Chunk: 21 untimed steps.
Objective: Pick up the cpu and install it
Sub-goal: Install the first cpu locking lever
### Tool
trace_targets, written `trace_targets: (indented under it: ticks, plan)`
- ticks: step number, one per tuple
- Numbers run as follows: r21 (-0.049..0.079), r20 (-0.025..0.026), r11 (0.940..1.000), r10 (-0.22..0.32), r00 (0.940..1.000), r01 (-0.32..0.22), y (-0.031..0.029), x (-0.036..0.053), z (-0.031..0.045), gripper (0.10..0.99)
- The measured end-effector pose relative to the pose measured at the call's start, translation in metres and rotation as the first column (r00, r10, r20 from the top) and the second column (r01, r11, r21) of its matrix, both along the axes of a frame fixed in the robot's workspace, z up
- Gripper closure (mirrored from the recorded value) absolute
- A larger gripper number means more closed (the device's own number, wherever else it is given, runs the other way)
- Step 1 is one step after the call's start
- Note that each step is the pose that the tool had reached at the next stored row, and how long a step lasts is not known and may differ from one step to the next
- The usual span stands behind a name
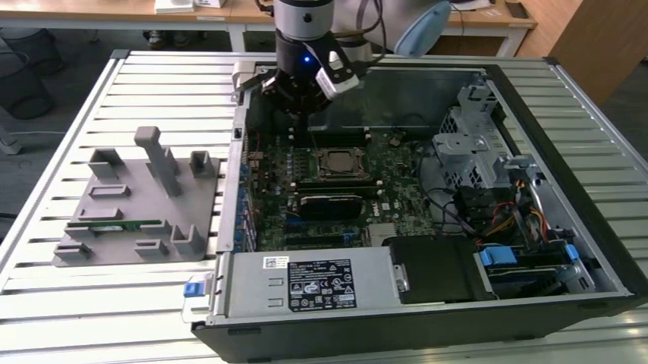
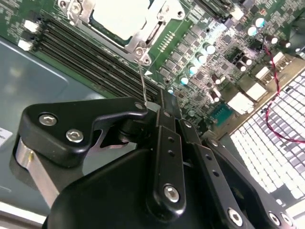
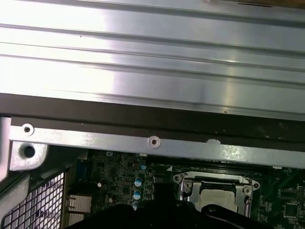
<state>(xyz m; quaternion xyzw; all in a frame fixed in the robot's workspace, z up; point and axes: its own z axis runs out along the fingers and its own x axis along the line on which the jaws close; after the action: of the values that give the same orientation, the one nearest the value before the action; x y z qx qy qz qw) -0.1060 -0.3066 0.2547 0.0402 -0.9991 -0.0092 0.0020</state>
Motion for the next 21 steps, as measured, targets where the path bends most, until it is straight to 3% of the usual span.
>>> trace_targets:
  ticks: [10,17,21]
  plan:
    - [0.001,0.0,1.0,0.0,1.0,0.0,0.0,0.0132,-0.0007,0.98]
    - [0.004,-0.0001,1.0,0.0,1.0,0.0,-0.0006,0.0156,-0.0031,0.98]
    - [0.017,-0.0001,0.9999,0.0,1.0,0.0,-0.0008,0.0211,-0.0041,0.98]
